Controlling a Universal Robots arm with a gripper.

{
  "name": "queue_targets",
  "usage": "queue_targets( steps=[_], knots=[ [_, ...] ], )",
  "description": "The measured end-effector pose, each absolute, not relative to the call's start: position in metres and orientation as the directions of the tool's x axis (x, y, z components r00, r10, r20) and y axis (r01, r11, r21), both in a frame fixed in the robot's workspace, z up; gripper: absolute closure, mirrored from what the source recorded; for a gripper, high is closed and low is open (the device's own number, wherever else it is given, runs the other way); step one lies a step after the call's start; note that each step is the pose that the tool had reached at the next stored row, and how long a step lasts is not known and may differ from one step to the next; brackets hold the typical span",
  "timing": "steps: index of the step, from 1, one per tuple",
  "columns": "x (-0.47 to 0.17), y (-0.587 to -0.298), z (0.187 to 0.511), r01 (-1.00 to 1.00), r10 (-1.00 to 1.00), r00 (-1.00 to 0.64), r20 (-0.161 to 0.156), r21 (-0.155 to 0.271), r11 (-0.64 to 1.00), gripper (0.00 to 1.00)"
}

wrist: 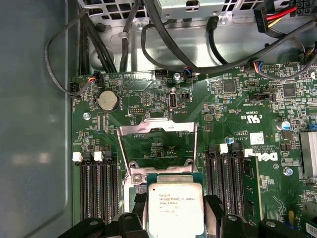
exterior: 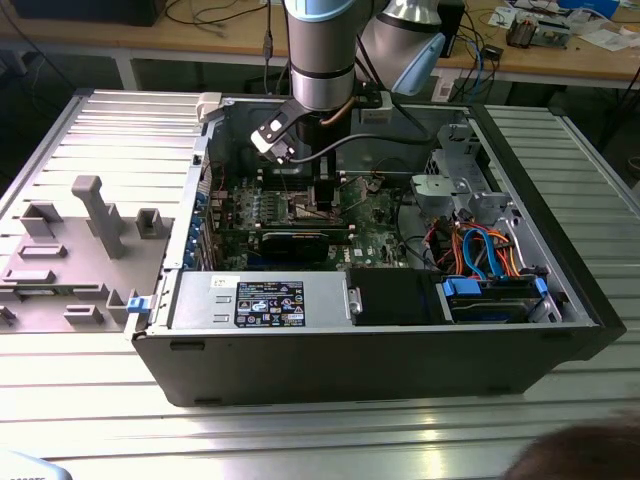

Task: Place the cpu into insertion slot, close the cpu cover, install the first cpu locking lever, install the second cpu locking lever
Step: 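Place the cpu into insertion slot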

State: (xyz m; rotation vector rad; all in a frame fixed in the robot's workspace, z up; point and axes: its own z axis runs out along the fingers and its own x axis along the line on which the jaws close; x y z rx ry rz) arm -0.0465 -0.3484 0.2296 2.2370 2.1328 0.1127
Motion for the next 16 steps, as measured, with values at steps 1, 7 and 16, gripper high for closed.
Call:
queue_targets(
  steps=[1, 7, 16],
  knots=[
    [-0.0465, -0.3484, 0.2297, 0.995, 0.999, 0.047, 0.019, 0.086, -0.049, 0.45],
    [-0.0465, -0.3484, 0.2296, 0.995, 0.999, 0.050, 0.019, 0.086, -0.051, 0.45],
    [-0.0465, -0.3484, 0.2296, 0.995, 0.998, 0.055, 0.019, 0.086, -0.056, 0.45]
  ],
)
